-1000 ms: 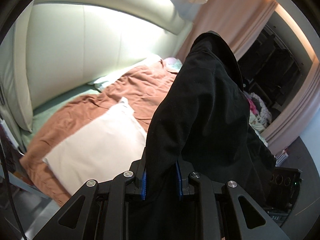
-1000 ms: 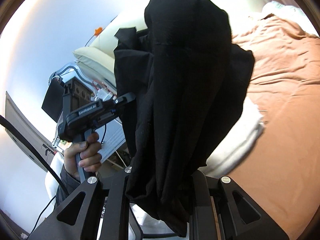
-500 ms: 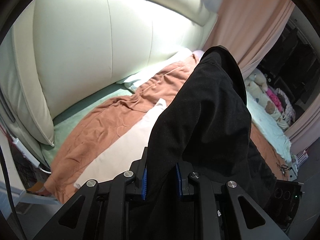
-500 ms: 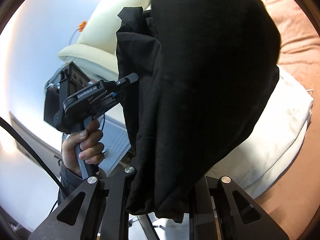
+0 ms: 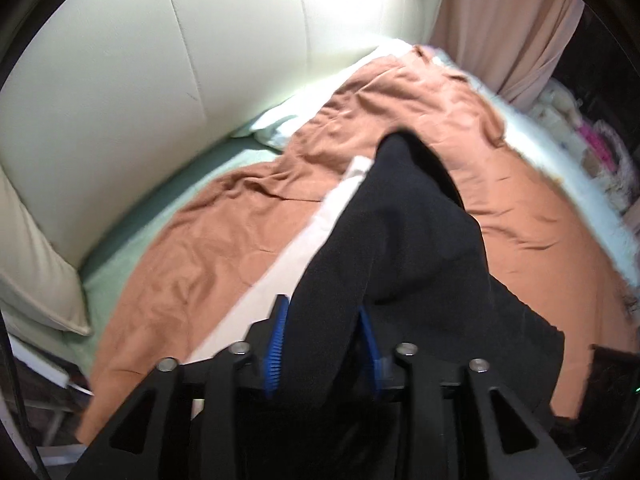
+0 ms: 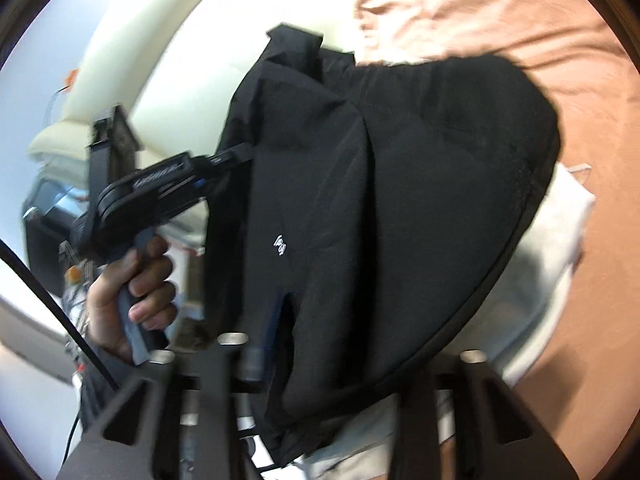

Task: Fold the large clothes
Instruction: 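Lift the folded shirt with both tools and carry it toward the headboard, then lower the shirt onto the white cloth and open both tools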

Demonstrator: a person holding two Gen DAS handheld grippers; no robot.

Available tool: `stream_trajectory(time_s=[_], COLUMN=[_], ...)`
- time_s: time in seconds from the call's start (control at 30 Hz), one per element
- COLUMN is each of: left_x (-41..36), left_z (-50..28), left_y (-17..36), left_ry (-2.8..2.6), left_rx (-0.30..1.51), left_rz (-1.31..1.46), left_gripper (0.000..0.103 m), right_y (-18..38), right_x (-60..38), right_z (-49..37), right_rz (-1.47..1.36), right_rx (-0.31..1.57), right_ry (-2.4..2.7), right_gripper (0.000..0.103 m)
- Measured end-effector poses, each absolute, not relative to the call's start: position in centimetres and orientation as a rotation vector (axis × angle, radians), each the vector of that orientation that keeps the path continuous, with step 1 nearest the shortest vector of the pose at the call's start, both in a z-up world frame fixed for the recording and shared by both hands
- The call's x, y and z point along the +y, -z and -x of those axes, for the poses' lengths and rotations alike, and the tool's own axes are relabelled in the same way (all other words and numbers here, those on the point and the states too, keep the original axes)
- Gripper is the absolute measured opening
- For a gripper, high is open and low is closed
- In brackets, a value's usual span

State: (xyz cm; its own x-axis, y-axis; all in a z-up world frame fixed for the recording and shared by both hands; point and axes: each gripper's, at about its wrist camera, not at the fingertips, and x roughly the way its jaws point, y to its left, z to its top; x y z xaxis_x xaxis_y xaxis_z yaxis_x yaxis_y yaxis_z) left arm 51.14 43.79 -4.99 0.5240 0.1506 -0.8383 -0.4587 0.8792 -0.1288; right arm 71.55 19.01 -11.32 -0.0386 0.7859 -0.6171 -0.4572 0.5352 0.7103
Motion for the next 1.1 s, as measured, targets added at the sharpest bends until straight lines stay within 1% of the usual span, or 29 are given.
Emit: stream_trajectory(time_s=[0.13,0.23,0.33,0.37,0.4,0.43,0.5,0.63,0.73,0.8,0.83,0.87,0.9,0.93,1.0,1.1], left_x=[45.0,45.5,45.7,45.5,45.3,45.1,44.5,44.2,44.2,44.3,44.4,44.6,44.8,45.0,45.3,45.7], left_z=[-48.7,-45.0,-40.5,-38.7,-37.7,-36.7,-34.3,-31.7,-30.9,-30.7,-30.6,-30.7,-30.9,-30.9,-31.3,-32.2], left_y=[6.4,6.6,6.8,6.6,6.5,6.4,6.1,7.1,8.7,10.3,10.9,11.6,12.2,12.6,13.1,13.1], left_ry=[-0.386,-0.445,-0.483,-0.494,-0.523,-0.529,-0.549,-0.596,-0.636,-0.642,-0.630,-0.621,-0.615,-0.604,-0.562,-0.550], left_rx=[0.946,0.942,0.927,0.915,0.911,0.896,0.862,0.842,0.857,0.874,0.872,0.874,0.870,0.860,0.835,0.828], left_rz=[0.443,0.443,0.509,0.521,0.537,0.548,0.564,0.622,0.662,0.700,0.728,0.755,0.775,0.789,0.818,0.813], left_gripper=[0.044,0.046,0.047,0.048,0.057,0.070,0.081,0.082,0.082,0.082,0.082,0.082,0.082,0.080,0.069,0.064], right_y=[14.2,14.4,14.2,14.1,14.3,14.3,14.3,14.5,14.6,14.7,14.7,14.5,14.5,14.5,14.1,13.6], right_x=[17.2,16.8,16.8,16.0,16.8,17.0,17.5,19.1,19.9,20.1,20.1,19.7,19.7,19.6,19.7,19.7], right_z=[-73.1,-73.4,-74.2,-73.9,-74.5,-74.5,-73.7,-71.9,-72.2,-72.2,-72.1,-72.0,-72.0,-72.0,-71.8,-71.2], right_rz=[-0.325,-0.364,-0.369,-0.368,-0.365,-0.357,-0.342,-0.338,-0.332,-0.325,-0.320,-0.319,-0.320,-0.321,-0.319,-0.308], right_rx=[1.275,1.283,1.274,1.272,1.269,1.264,1.252,1.237,1.229,1.219,1.213,1.210,1.210,1.208,1.198,1.171], right_ry=[-0.964,-0.984,-1.000,-1.001,-1.003,-1.003,-0.997,-0.982,-0.967,-0.964,-0.963,-0.962,-0.963,-0.967,-0.986,-0.996], right_gripper=[0.064,0.064,0.064,0.064,0.064,0.064,0.064,0.064,0.059,0.055,0.048,0.038,0.031,0.028,0.019,0.015])
